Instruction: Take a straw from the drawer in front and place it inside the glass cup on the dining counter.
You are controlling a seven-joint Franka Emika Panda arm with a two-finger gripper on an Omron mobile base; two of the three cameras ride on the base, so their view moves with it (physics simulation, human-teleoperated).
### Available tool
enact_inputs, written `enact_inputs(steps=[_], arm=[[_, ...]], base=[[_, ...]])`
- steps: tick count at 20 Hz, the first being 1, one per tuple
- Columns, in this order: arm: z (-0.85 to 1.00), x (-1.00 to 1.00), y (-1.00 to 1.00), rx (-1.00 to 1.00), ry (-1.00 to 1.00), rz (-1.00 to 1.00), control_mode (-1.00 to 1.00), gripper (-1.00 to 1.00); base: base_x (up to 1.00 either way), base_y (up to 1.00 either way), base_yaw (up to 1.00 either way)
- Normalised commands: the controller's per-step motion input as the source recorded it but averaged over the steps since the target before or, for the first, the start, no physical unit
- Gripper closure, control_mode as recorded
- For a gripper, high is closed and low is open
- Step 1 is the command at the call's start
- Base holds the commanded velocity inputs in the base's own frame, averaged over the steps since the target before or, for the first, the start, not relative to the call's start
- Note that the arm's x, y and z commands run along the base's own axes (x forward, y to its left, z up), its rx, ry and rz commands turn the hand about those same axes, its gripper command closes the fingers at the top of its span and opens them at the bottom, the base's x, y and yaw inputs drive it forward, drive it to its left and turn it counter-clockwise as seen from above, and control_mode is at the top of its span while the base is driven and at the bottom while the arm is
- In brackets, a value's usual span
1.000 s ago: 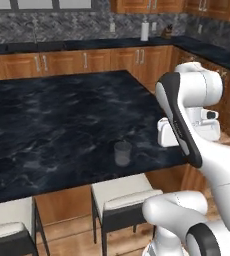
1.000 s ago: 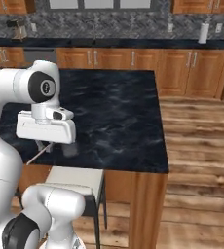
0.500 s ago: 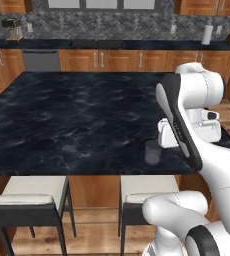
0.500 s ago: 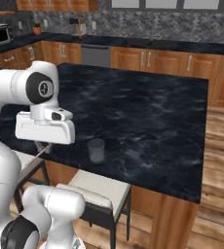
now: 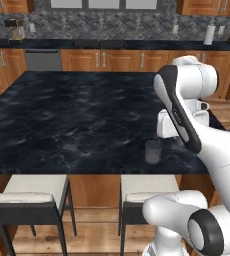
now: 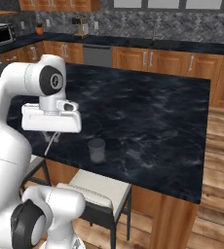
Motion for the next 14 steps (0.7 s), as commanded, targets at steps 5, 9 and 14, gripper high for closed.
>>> enact_inputs(steps=[5, 9, 14], arm=[[0.06, 0.06, 0.0, 0.22, -0.02, 0.24, -1.0, 1.0], [0.02, 0.0, 0.02, 0.26, -0.06, 0.18, -1.0, 1.0], [0.05, 0.0, 0.04, 0.3, -0.11, 0.11, -1.0, 1.0]], base=[[0.0, 0.0, 0.0], [0.0, 0.0, 0.0], [0.0, 0.0, 0.0]])
